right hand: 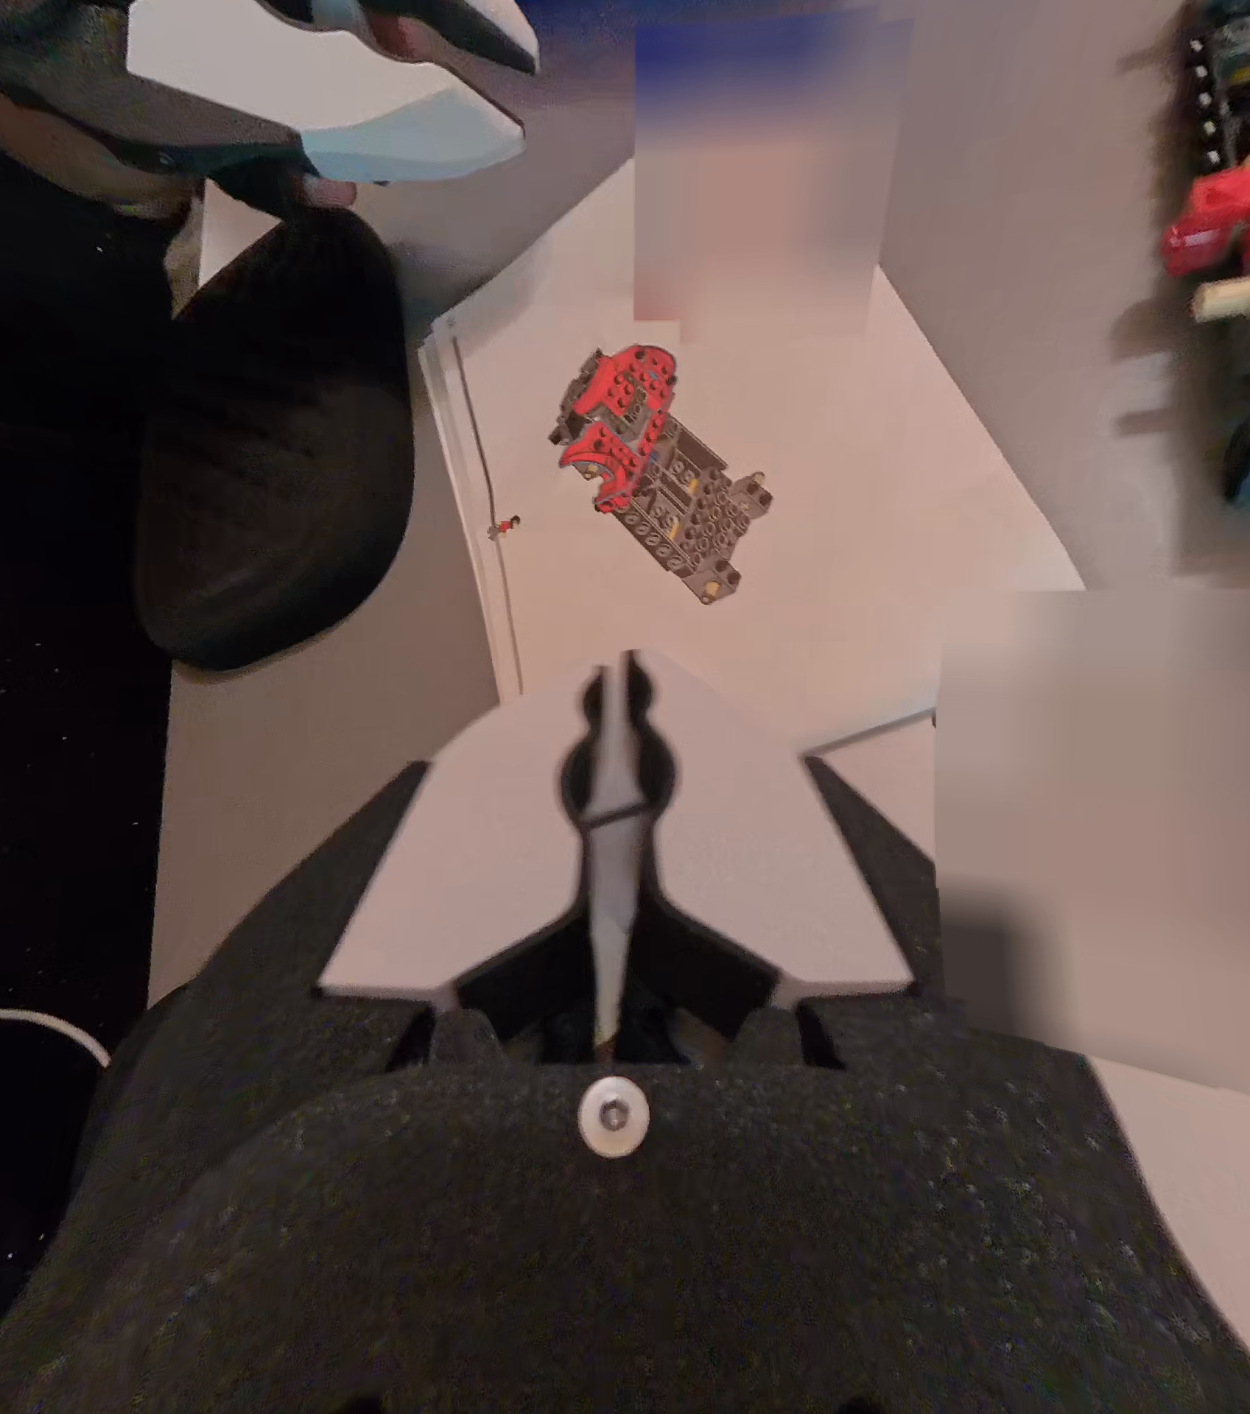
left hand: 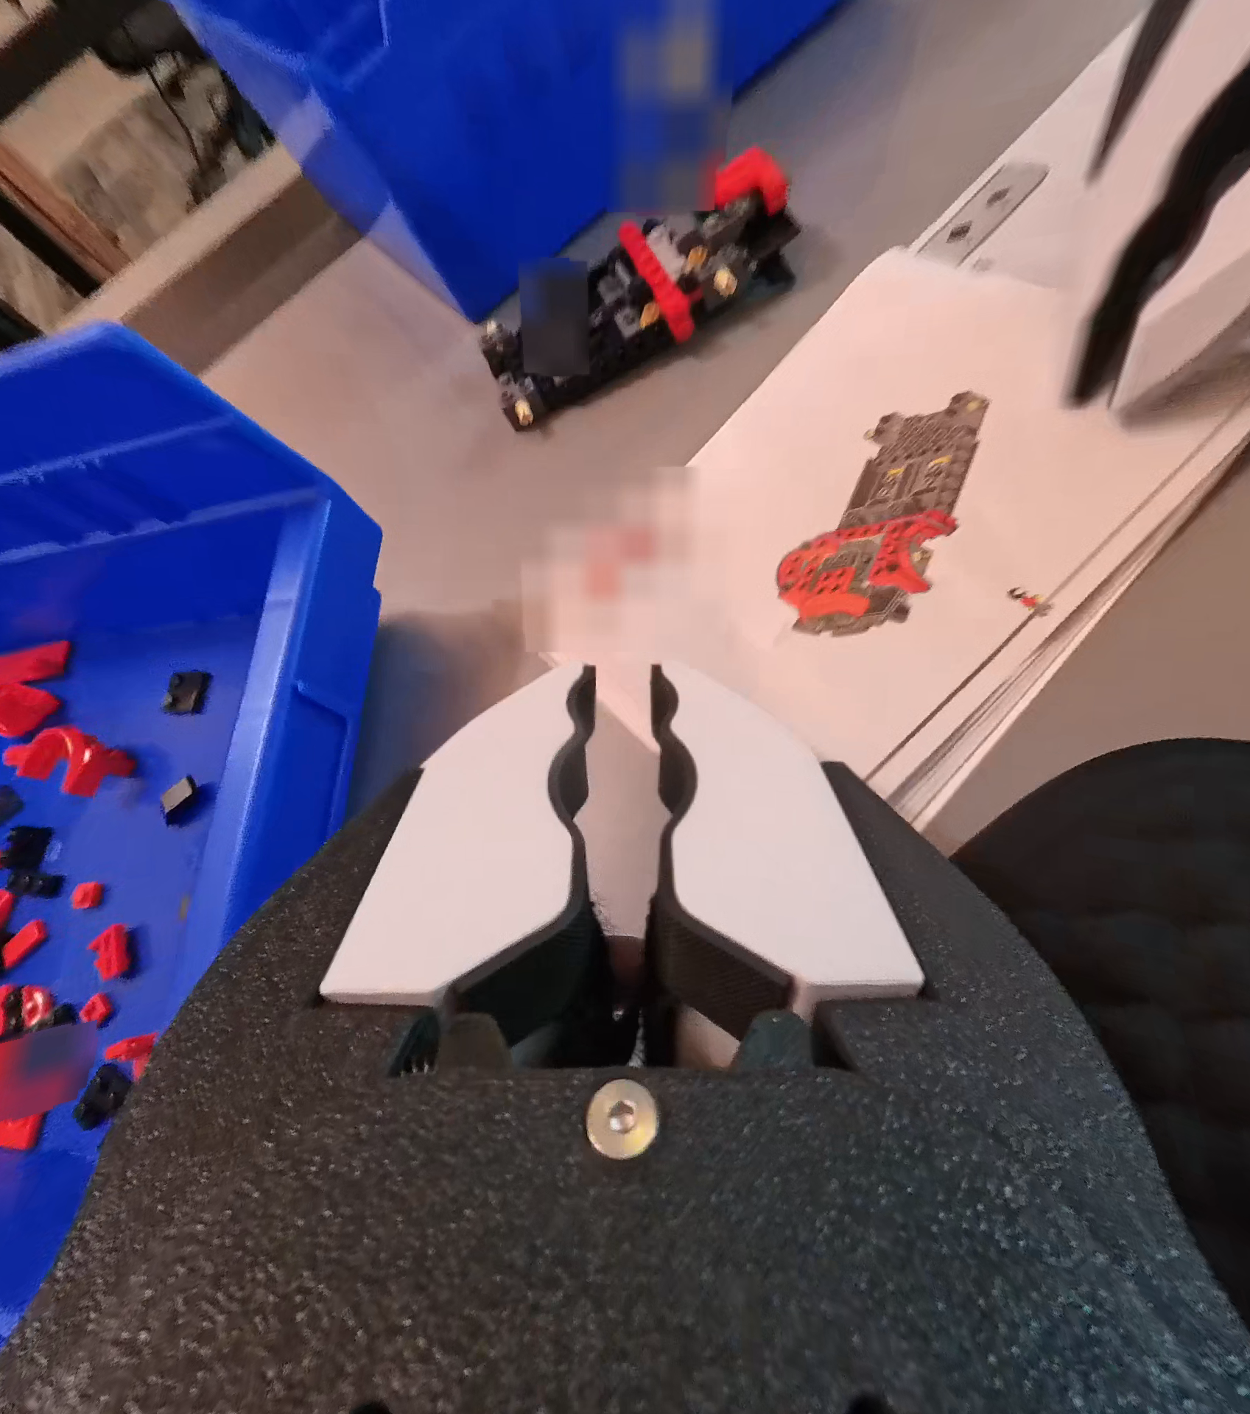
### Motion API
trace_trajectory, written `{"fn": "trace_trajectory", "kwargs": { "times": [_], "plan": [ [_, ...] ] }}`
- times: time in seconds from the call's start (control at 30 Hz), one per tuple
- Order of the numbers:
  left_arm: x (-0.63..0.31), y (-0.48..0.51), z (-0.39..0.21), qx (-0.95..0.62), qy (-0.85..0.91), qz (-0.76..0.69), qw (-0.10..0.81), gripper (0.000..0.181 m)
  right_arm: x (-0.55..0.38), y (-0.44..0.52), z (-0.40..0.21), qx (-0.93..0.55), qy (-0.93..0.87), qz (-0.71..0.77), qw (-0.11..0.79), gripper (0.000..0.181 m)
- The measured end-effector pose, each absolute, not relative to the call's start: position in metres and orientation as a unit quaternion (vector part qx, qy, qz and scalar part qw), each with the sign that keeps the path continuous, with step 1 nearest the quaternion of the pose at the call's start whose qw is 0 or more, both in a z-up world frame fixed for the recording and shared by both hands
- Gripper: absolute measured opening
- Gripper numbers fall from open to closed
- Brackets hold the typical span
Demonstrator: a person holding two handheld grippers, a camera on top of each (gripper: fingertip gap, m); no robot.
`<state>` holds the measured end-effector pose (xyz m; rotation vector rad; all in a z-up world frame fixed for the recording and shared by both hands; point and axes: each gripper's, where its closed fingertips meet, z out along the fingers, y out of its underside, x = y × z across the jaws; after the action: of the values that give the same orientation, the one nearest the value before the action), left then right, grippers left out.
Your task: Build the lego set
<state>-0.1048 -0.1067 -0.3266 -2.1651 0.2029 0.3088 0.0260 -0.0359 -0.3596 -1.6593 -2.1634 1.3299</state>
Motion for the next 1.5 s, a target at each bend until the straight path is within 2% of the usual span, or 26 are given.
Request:
{"fn": "trace_trajectory", "kwargs": {
  "times": [0.03, 0.17, 0.33, 0.43, 0.57, 0.67, 0.8, 0.87, 0.97, 1.03, 1.2, 1.27, 1.33, 1.5],
  "plan": [
    [-0.099, -0.106, -0.322, -0.867, 0.087, 0.127, 0.473, 0.013, 0.024, -0.038, -0.355, -0.540, -0.717, 0.438, 0.052, 0.018],
    [-0.096, -0.103, -0.323, -0.852, 0.117, 0.175, 0.479, 0.013, -0.008, -0.050, -0.299, -0.483, -0.737, 0.464, 0.086, 0.044],
    [-0.104, -0.103, -0.337, -0.852, 0.146, 0.211, 0.457, 0.013, -0.108, -0.077, -0.210, -0.333, -0.824, 0.413, 0.199, 0.064],
    [-0.105, -0.104, -0.340, -0.849, 0.157, 0.232, 0.447, 0.013, -0.179, -0.101, -0.207, -0.244, -0.899, 0.316, 0.181, 0.078],
    [-0.105, -0.104, -0.345, -0.848, 0.175, 0.255, 0.430, 0.013, -0.276, -0.105, -0.255, -0.170, -0.963, 0.146, 0.151, 0.067],
    [-0.106, -0.104, -0.346, -0.849, 0.174, 0.255, 0.429, 0.013, -0.305, -0.107, -0.302, -0.152, -0.984, 0.055, 0.077, 0.062],
    [-0.106, -0.104, -0.341, -0.844, 0.163, 0.246, 0.448, 0.015, -0.321, -0.103, -0.341, -0.177, -0.984, -0.011, 0.030, 0.056],
    [-0.105, -0.104, -0.336, -0.839, 0.156, 0.237, 0.465, 0.021, -0.325, -0.097, -0.351, -0.182, -0.982, -0.042, 0.030, 0.039],
    [-0.097, -0.113, -0.322, -0.842, 0.132, 0.169, 0.495, 0.031, -0.323, -0.101, -0.350, -0.151, -0.987, -0.044, 0.039, 0.035],
    [-0.096, -0.126, -0.302, -0.838, 0.123, 0.119, 0.518, 0.035, -0.325, -0.097, -0.336, -0.151, -0.985, -0.044, 0.076, 0.034],
    [-0.164, -0.178, -0.213, -0.816, 0.101, 0.140, 0.552, 0.039, -0.265, -0.092, -0.254, -0.220, -0.960, 0.103, 0.137, 0.034],
    [-0.203, -0.184, -0.198, -0.835, 0.106, 0.143, 0.520, 0.045, -0.207, -0.076, -0.237, -0.247, -0.949, 0.141, 0.137, 0.034],
    [-0.242, -0.172, -0.207, -0.873, 0.114, 0.116, 0.460, 0.059, -0.143, -0.050, -0.242, -0.281, -0.942, 0.129, 0.132, 0.034],
    [-0.322, -0.106, -0.271, -0.919, 0.198, 0.076, 0.332, 0.059, 0.002, -0.005, -0.300, -0.384, -0.916, 0.077, 0.084, 0.034]
  ]
}}
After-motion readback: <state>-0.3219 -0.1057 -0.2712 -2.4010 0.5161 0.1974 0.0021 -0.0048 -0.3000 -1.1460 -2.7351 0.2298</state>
